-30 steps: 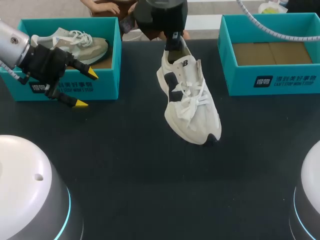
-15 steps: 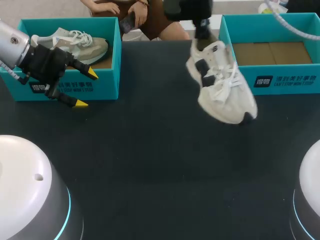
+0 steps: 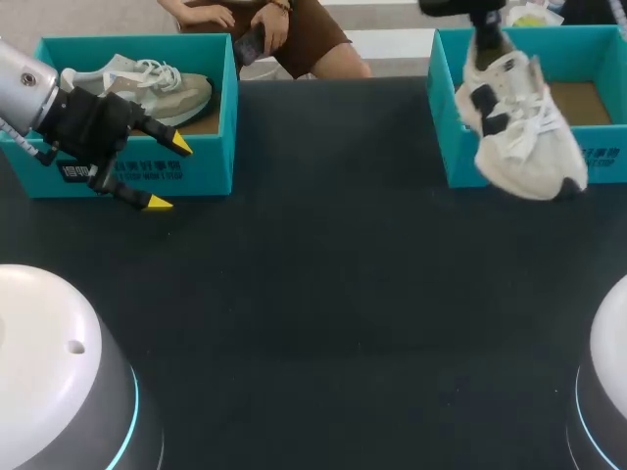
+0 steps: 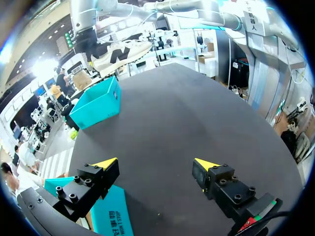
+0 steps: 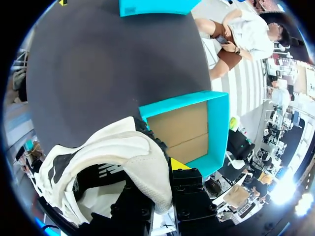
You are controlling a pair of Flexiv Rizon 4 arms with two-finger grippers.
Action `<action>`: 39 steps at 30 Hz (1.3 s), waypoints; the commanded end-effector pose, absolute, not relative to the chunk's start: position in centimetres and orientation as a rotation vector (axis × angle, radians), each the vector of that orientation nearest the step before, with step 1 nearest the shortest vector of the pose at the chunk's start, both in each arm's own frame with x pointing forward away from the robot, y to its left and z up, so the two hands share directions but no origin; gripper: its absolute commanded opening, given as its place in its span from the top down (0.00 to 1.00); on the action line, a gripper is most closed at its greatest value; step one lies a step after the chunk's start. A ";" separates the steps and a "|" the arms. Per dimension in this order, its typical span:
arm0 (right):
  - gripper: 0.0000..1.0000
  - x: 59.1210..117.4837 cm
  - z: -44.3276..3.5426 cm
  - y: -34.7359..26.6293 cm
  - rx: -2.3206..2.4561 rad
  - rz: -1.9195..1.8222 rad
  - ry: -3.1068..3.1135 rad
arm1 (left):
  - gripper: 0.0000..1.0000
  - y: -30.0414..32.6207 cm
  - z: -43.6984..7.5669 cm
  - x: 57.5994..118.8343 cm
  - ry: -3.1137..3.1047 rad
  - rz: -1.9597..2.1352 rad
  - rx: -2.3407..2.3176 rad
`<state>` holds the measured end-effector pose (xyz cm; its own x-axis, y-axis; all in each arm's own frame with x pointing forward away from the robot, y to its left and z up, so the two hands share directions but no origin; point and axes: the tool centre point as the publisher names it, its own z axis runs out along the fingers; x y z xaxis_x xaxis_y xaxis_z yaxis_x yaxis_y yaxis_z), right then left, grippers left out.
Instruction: Take the shoe out of the shoebox, open the shoe tongue, remove and reinsert the insole, then place the shoe into the shoebox
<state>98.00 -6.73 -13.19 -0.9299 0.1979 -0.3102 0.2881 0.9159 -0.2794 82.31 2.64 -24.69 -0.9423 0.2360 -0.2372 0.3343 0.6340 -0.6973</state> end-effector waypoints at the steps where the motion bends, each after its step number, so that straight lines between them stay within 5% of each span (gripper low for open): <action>1: 1.00 99.4 -13.8 -9.6 0.333 -0.387 2.827 | 0.00 2.7 -24.7 82.3 2.729 -1.198 0.478; 27: 1.00 100.2 -13.8 -10.6 0.287 -0.331 2.831 | 0.00 2.7 -24.7 82.3 2.729 -1.198 0.478; 39: 1.00 103.7 -14.9 -21.6 0.459 -0.377 2.788 | 0.00 2.7 -24.7 82.3 2.729 -1.198 0.478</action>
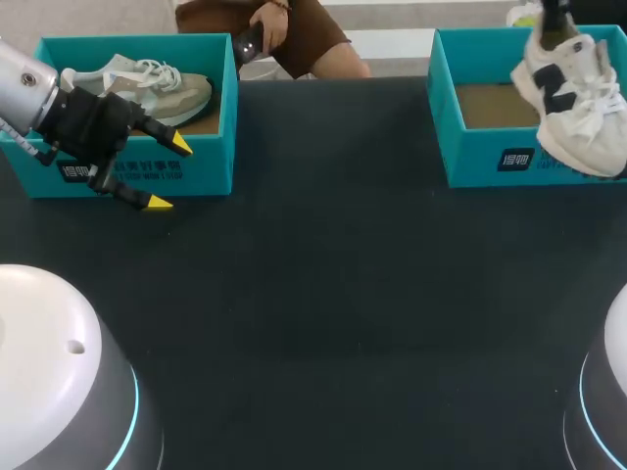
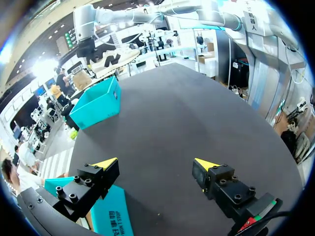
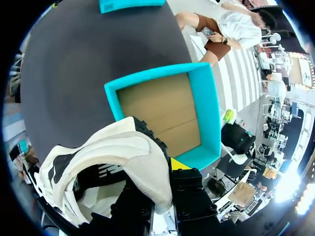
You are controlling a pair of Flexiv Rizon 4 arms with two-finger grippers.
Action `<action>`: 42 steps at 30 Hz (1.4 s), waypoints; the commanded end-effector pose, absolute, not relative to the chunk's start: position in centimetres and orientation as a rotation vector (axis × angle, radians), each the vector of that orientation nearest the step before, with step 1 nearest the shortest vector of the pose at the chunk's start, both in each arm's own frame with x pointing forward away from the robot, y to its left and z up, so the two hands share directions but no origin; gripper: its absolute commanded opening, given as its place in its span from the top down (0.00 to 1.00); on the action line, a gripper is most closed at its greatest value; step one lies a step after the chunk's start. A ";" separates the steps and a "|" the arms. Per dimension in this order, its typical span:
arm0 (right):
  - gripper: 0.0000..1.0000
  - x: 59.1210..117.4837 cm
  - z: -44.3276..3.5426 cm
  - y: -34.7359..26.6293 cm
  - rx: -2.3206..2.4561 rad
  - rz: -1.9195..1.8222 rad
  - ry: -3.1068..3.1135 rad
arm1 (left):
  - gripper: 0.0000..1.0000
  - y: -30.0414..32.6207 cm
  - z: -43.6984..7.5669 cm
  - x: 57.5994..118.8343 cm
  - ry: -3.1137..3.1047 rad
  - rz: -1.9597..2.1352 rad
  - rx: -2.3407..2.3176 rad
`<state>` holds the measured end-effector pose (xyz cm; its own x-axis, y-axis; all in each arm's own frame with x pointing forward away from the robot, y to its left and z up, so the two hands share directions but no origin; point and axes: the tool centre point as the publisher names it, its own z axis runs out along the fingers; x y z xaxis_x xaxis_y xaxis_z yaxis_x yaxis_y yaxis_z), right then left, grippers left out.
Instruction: Take the shoe out of the shoebox, open the shoe tongue, remove and reinsert the insole, then place the shoe into the shoebox
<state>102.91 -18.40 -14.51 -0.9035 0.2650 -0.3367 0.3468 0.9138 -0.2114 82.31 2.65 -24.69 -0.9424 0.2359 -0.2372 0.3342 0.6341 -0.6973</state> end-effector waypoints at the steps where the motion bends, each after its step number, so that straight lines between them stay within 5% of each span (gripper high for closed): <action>1: 1.00 103.9 -14.8 -22.6 0.471 -0.388 2.787 | 0.00 2.7 -24.7 82.3 2.729 -1.198 0.478; 14: 1.00 105.6 -16.6 -32.8 0.591 -0.476 2.854 | 0.00 2.7 -24.7 82.3 2.729 -1.198 0.478; 26: 1.00 106.6 -17.9 -36.0 0.823 -0.519 2.795 | 0.00 2.7 -24.7 82.3 2.729 -1.198 0.478; 42: 1.00 102.6 -18.1 -37.7 2.008 -0.510 2.184 | 0.00 2.7 -24.7 82.3 2.729 -1.198 0.478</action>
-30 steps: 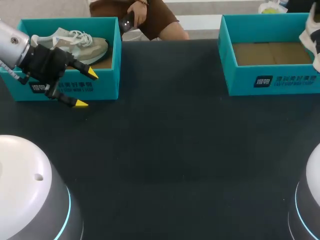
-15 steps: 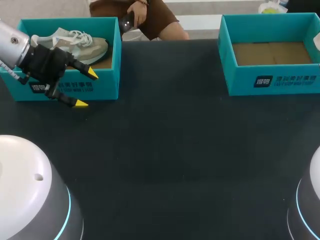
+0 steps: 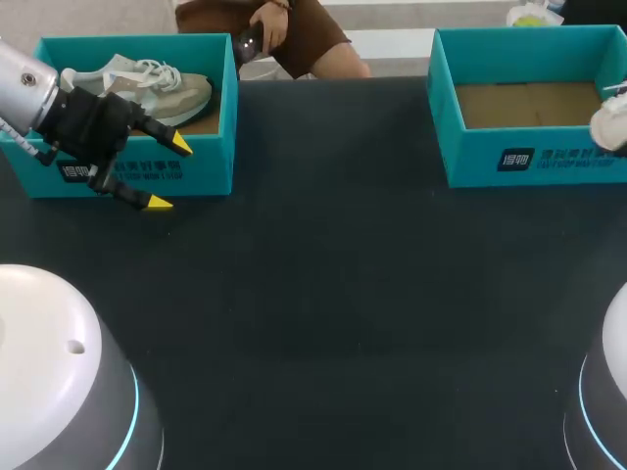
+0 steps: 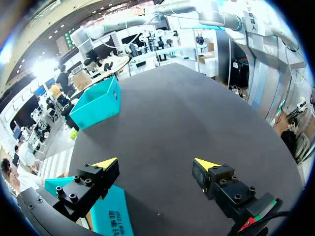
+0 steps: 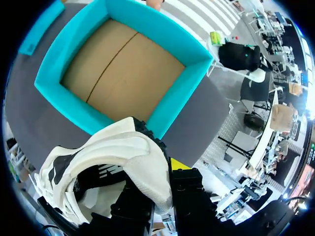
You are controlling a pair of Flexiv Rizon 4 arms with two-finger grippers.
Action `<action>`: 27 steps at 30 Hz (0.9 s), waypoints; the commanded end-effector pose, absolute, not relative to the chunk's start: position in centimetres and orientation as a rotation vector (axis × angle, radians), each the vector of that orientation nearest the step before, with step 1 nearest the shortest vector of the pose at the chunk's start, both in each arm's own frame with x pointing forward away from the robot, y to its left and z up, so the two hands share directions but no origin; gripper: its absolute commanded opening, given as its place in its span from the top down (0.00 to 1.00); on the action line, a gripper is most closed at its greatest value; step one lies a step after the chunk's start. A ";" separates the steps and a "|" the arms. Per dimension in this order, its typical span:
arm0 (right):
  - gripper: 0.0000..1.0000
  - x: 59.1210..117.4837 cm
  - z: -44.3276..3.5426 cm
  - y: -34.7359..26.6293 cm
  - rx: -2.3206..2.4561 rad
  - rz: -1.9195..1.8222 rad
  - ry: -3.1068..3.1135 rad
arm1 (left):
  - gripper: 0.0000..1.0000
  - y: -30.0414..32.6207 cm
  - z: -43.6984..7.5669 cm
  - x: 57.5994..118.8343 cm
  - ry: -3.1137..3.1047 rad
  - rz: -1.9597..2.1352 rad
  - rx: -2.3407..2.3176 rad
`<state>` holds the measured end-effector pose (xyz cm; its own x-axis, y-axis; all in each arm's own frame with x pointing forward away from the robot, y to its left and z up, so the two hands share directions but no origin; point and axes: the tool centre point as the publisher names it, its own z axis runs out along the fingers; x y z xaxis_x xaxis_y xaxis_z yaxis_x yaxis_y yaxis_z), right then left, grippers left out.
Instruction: Take the shoe out of the shoebox, open the shoe tongue, remove and reinsert the insole, then place the shoe into the shoebox
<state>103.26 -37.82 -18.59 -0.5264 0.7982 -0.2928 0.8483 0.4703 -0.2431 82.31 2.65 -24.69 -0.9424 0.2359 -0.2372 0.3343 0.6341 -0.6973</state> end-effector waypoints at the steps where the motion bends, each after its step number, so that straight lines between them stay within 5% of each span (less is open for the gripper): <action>1: 1.00 102.5 -17.9 -37.6 2.062 -0.513 2.123 | 0.00 2.7 -24.7 82.3 2.729 -1.198 0.478; 27: 1.00 101.4 -17.2 -37.8 2.355 -0.552 1.755 | 0.00 2.7 -24.7 82.3 2.729 -1.198 0.478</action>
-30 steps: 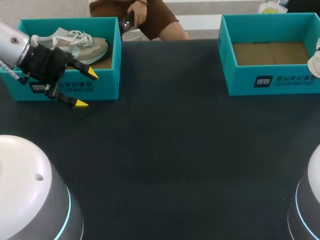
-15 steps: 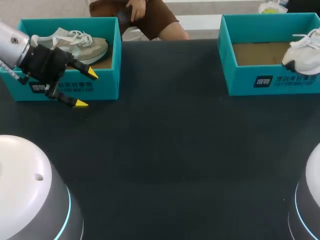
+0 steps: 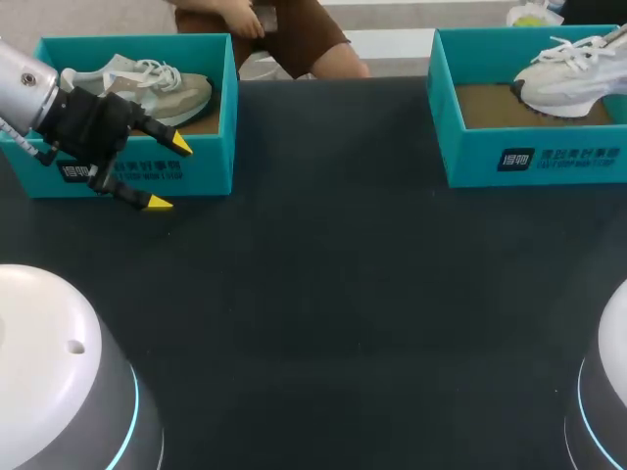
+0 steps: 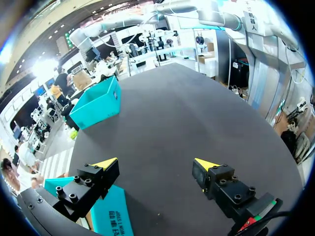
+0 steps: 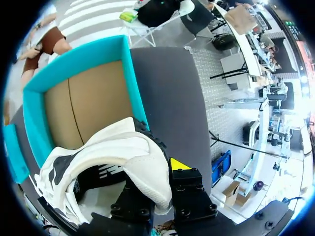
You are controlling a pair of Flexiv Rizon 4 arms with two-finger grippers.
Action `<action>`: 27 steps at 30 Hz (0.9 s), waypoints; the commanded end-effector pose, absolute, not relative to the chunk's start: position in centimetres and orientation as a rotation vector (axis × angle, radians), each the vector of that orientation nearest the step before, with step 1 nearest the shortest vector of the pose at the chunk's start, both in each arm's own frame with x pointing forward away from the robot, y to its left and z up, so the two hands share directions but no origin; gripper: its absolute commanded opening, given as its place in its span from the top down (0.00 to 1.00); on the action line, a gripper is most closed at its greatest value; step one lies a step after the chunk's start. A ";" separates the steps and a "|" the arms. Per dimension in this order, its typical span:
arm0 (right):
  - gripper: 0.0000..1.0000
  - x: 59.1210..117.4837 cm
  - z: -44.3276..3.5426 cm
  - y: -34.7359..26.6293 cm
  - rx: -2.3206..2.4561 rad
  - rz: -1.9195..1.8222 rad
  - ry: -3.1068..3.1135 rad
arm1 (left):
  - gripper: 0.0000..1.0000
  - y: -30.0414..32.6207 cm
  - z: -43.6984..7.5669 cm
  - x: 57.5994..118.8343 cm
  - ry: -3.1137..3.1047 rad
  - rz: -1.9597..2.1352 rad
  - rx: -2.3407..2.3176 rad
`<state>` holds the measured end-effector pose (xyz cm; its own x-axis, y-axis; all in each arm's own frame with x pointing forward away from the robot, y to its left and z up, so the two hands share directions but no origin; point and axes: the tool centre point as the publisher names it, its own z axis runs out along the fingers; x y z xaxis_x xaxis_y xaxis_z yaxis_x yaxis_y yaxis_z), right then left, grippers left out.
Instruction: Take the shoe out of the shoebox, open the shoe tongue, remove and reinsert the insole, then place the shoe into the shoebox
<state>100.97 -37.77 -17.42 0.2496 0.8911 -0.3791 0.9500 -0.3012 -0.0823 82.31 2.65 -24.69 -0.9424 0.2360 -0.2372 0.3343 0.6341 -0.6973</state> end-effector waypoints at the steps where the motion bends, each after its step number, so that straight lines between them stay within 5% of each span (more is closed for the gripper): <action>1: 1.00 101.4 -17.2 -37.8 2.355 -0.552 1.755 | 0.00 2.7 -24.7 82.3 2.729 -1.198 0.478; 27: 1.00 106.2 -19.5 -35.8 2.436 -0.423 1.377 | 0.00 2.7 -24.7 82.3 2.729 -1.198 0.478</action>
